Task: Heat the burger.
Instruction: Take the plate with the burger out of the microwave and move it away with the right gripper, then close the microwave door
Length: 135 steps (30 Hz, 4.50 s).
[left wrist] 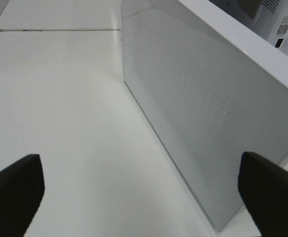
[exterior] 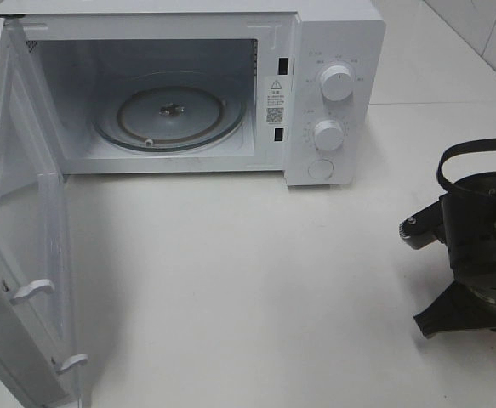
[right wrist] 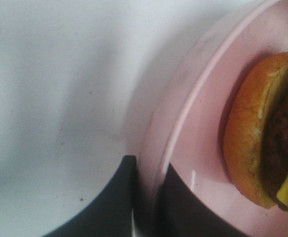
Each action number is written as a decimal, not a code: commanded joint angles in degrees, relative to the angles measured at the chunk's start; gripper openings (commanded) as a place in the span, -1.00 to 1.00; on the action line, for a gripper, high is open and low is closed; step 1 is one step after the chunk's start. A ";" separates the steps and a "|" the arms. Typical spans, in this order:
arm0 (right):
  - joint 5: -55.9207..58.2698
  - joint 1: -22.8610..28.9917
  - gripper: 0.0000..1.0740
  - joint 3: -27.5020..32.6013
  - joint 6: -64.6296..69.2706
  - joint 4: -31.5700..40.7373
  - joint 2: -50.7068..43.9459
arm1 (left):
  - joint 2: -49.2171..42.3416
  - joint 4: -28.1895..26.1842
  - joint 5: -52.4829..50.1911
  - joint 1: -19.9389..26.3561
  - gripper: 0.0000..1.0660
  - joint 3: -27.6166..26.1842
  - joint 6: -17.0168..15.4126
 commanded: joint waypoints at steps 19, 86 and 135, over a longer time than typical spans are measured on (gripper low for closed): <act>-2.23 -3.32 -0.14 -0.17 -1.55 1.60 -2.81 | -1.09 0.00 -0.46 0.17 0.88 0.17 0.11; 13.75 -25.21 0.42 3.61 -60.05 48.13 -97.75 | -1.09 0.00 -0.46 0.17 0.88 0.17 0.11; 13.75 -31.97 0.42 3.61 -60.16 48.24 -101.47 | -1.09 0.00 -0.46 0.17 0.88 0.17 0.11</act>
